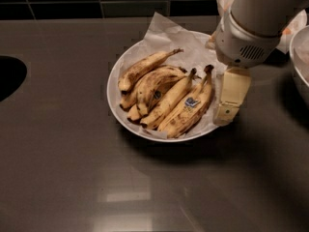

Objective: Pick banana from white bowl

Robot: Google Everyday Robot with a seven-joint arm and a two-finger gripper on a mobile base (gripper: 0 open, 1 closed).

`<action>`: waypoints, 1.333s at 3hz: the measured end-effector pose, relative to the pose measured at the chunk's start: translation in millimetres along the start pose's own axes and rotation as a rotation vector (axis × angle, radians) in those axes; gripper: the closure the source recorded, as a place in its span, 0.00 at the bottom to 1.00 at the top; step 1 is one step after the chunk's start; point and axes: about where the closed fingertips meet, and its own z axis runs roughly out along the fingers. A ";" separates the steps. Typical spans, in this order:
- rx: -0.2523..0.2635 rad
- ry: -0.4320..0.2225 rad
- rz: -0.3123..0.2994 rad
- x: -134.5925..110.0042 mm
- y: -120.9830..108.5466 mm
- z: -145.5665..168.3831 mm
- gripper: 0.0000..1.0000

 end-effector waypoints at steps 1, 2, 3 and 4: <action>-0.010 -0.014 -0.094 -44.0 -5.5 18.4 0.00; -0.014 -0.029 -0.197 -87.0 -11.1 26.1 0.00; -0.041 -0.048 -0.270 -104.4 -9.4 36.7 0.17; -0.040 -0.048 -0.273 -104.7 -9.5 36.6 0.08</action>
Offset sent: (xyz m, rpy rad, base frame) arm 0.0339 0.1393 -0.0075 -0.0246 -0.0260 0.3245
